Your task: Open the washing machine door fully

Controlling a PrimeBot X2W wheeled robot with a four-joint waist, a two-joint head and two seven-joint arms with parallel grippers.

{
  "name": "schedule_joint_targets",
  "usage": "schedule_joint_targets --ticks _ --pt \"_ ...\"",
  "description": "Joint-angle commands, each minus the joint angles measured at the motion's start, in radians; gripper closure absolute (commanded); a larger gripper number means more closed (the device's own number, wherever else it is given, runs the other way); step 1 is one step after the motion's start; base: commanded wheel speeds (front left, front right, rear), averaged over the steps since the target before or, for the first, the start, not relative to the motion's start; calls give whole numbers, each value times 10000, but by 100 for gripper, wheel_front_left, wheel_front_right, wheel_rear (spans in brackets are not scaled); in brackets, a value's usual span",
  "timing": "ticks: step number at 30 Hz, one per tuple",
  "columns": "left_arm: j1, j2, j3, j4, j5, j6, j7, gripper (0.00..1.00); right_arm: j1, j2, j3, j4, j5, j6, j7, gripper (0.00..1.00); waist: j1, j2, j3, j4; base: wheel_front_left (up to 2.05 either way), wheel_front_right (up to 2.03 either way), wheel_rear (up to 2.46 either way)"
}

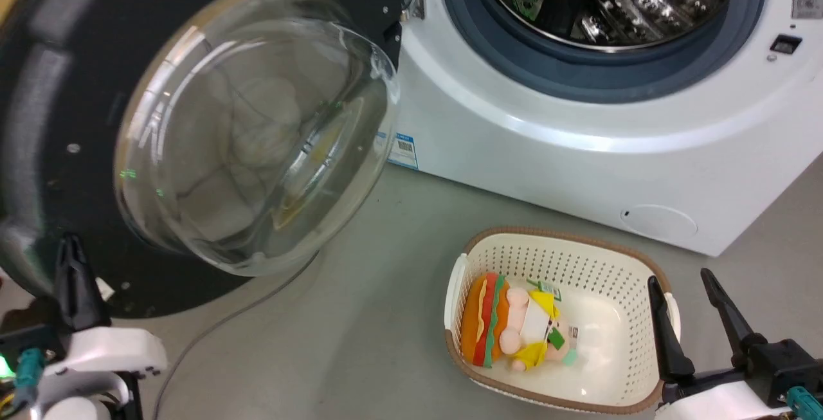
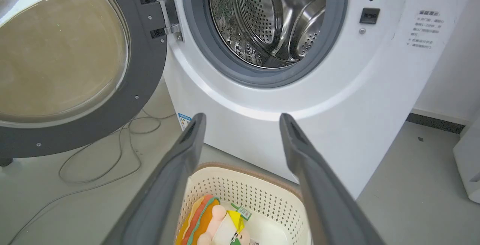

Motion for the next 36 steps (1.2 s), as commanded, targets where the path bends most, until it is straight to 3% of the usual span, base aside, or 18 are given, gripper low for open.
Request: schedule_joint_targets --ticks 1,18,36 --pt "-237 -13 181 105 2 -55 18 100 -176 30 -15 -44 -99 6 -44 0 -1 0 160 -63 0 0 0" --pt "-2300 292 2144 1972 46 -636 18 100 -819 30 3 -184 -496 6 -44 0 -1 0 1070 -356 0 0 0" --pt "-3370 673 3219 3491 190 -1009 18 100 -963 30 1 -168 -559 6 -44 0 -1 0 1145 -712 0 0 0"
